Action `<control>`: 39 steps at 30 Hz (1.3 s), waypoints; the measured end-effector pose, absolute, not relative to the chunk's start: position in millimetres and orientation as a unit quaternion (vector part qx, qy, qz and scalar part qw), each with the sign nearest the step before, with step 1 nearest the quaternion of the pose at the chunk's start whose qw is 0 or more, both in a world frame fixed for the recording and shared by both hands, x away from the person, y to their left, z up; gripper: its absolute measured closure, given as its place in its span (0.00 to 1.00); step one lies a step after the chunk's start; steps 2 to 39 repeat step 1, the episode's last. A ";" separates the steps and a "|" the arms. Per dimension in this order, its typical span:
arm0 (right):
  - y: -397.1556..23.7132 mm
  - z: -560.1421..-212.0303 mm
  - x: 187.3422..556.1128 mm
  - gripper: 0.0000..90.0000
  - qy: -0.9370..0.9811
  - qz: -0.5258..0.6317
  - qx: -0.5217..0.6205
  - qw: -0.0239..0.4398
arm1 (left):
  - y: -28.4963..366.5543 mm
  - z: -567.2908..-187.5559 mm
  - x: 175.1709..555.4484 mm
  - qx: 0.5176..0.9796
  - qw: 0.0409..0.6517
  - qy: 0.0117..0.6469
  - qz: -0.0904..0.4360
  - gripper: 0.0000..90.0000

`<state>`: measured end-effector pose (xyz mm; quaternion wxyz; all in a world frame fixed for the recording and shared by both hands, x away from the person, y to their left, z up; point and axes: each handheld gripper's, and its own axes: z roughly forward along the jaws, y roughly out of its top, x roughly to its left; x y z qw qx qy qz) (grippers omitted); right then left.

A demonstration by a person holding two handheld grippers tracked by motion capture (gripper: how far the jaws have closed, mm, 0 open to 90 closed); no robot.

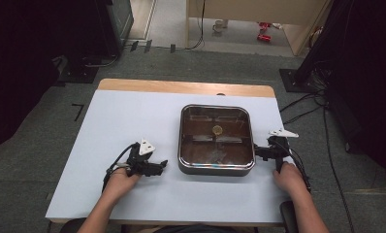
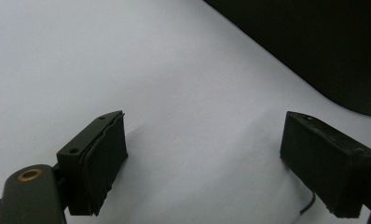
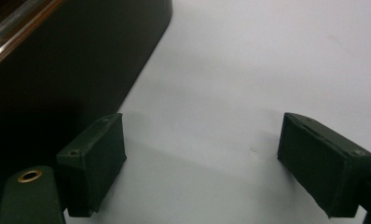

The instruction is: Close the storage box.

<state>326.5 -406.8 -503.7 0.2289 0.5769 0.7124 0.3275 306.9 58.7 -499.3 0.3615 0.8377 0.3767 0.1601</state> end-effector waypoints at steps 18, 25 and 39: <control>-406.7 -503.7 326.5 0.16 0.712 0.327 0.577 0.229 | 58.7 -499.3 306.9 0.838 0.361 0.377 0.160 0.16; -406.7 -503.7 326.5 0.16 0.712 0.327 0.577 0.229 | 58.7 -499.3 306.9 0.838 0.361 0.377 0.160 0.16; -406.7 -503.7 326.5 0.16 0.712 0.327 0.577 0.229 | 58.7 -499.3 306.9 0.838 0.361 0.377 0.160 0.16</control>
